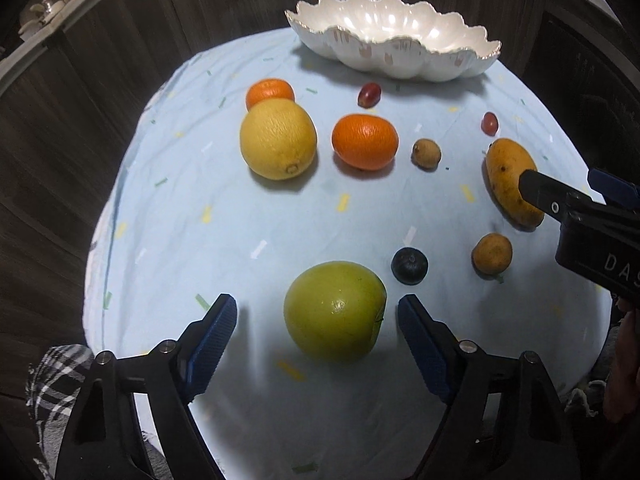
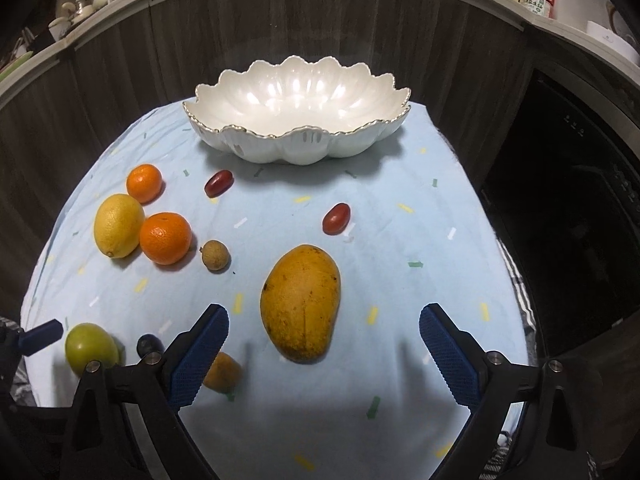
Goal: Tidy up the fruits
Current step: 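Move left tool to the green apple while right tool approaches the mango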
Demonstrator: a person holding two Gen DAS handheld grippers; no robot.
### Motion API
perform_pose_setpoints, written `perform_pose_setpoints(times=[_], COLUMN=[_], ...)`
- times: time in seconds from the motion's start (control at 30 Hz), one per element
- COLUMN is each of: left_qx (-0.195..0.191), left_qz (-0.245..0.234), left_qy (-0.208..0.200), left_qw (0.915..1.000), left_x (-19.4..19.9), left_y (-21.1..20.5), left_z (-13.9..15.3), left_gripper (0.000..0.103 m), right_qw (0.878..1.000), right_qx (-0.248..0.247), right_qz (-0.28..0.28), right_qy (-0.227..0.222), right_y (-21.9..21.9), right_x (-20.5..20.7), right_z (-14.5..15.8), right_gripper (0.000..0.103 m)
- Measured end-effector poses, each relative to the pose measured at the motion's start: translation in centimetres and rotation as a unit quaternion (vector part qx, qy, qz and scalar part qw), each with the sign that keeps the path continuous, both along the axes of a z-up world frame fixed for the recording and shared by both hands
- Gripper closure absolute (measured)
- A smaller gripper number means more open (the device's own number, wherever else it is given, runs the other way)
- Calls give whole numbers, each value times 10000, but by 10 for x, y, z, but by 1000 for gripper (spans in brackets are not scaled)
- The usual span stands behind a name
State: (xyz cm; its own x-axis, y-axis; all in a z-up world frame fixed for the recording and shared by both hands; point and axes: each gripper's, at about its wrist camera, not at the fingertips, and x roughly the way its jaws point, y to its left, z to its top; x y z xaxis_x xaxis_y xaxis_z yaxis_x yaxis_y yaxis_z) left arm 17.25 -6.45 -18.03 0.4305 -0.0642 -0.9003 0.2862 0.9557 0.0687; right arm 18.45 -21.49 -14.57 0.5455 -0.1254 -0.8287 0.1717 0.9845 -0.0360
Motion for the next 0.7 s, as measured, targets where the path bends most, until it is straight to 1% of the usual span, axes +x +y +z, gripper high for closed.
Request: perform_pose_setpoints(times=[0.1,0.2,0.27,0.43,0.5,0.63,0.7], left_qx=[-26,-34,-74,-145,-182,-261,-323], left_qz=[-5,-22,-15,-16,-26,-55,-67], left_qy=[31,55,46,-5,-22,-49,-47], left_qw=[10000,10000,10000,9999,9998,9996,9994], left_x=[3,5,7,10,10,11,11], left_y=[-1,-3,-2,-2,-3,-4,-4], left_z=[-5,-10,-10,-9,-9,-9,-9], left_gripper=[28,28,28,30,33,37,41], right_qw=[10000,10000,10000,9995,9992,9987,9986], right_qx=[-6,16,48,250,319,401,404], right_qz=[2,-3,13,47,56,42,34], right_qy=[23,35,63,202,233,322,351], right_y=[0,0,1,1,1,0,0], right_x=[5,11,15,23,25,28,29], right_z=[-4,-8,-11,-23,-26,-33,-35], right_gripper=[7,9,12,26,31,34,35])
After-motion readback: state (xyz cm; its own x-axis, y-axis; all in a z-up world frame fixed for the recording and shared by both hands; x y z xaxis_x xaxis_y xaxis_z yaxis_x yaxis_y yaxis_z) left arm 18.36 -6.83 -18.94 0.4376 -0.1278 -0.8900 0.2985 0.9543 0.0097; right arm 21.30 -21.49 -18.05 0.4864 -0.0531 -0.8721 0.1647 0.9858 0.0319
